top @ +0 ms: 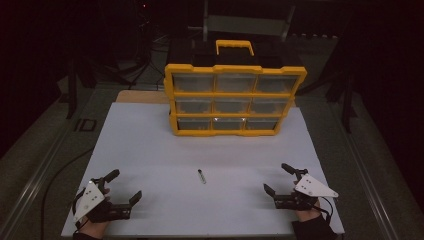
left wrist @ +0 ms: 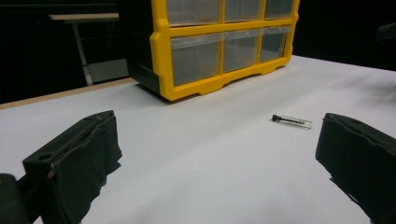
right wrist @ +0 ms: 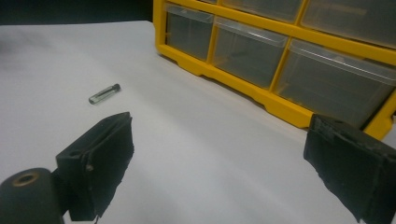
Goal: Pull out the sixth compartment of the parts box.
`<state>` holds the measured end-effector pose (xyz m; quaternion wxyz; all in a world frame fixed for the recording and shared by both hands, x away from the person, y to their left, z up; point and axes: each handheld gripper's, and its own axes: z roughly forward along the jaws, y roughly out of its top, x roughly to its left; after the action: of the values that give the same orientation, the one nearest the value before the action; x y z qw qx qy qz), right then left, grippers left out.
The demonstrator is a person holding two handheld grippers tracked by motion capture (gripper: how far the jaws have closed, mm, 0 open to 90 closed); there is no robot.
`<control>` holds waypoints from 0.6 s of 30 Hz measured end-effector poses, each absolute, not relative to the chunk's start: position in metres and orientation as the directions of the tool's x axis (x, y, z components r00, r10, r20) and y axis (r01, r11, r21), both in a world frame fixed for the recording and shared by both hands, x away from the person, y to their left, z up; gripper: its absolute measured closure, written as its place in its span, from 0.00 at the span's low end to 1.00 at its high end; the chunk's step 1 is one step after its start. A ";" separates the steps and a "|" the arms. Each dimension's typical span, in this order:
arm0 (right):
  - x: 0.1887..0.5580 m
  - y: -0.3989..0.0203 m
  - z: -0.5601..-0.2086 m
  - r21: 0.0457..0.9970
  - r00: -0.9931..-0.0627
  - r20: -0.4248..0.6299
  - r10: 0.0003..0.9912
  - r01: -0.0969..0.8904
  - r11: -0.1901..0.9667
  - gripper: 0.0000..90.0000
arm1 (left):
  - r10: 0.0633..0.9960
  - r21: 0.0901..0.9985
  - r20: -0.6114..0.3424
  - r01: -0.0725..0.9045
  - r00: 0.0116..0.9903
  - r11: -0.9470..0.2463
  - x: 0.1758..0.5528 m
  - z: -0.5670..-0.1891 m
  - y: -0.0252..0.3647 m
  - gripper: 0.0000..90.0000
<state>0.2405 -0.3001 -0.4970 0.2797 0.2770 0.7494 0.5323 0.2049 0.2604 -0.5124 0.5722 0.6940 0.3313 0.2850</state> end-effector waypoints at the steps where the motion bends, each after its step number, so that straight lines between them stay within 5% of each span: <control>1: 0.240 -0.300 -0.497 0.950 -0.695 -0.132 0.707 0.116 0.290 0.09 | 0.784 0.983 0.016 0.133 0.620 -0.124 0.205 -0.512 0.260 0.00; 18: 0.242 -0.296 -0.498 0.934 -0.720 -0.124 0.683 0.148 0.325 0.09 | 0.773 0.986 0.019 0.119 0.634 -0.121 0.203 -0.511 0.261 0.00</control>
<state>0.2416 -0.2957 -0.4983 0.2598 0.2691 0.7715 0.5146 0.2032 0.2605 -0.5112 0.5796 0.6934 0.3217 0.2824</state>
